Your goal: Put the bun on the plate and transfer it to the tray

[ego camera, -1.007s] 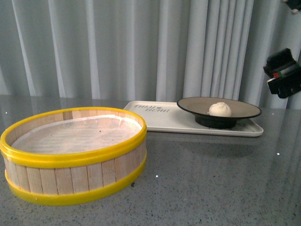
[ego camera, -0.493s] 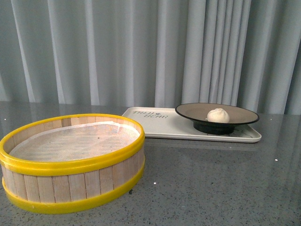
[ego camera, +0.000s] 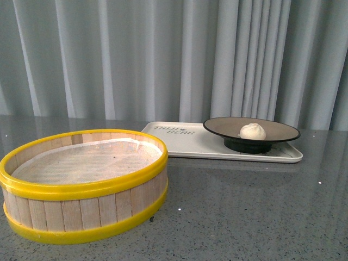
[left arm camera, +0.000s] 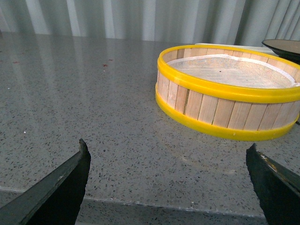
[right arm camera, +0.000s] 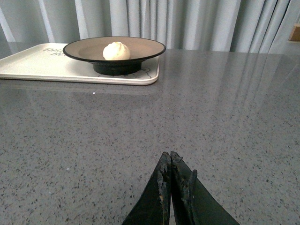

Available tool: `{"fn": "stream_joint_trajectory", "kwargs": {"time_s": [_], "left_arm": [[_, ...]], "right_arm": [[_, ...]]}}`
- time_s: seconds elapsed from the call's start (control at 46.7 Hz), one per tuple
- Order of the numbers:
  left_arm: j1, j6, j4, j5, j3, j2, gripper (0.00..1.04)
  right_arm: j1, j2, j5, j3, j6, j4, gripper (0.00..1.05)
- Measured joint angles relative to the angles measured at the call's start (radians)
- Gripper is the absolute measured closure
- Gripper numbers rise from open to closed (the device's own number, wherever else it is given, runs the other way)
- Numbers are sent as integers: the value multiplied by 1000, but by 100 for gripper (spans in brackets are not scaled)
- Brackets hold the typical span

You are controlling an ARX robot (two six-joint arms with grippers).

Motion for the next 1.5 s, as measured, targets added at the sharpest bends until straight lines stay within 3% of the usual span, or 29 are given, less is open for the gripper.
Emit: {"fn": "stream_joint_trajectory", "kwargs": {"time_s": [0.343, 0.836, 1.329, 1.414, 1.5], "left_arm": [[0, 0, 0, 0, 0, 0, 7], [0, 0, 0, 0, 0, 0, 7], [0, 0, 0, 0, 0, 0, 7], [0, 0, 0, 0, 0, 0, 7], [0, 0, 0, 0, 0, 0, 7]], "right_arm": [[0, -174, 0, -85, 0, -82, 103], [0, -452, 0, -86, 1, -346, 103], [0, -595, 0, -86, 0, -490, 103], [0, -702, -3, -85, 0, -633, 103], [0, -756, -3, -85, 0, -655, 103]]}}
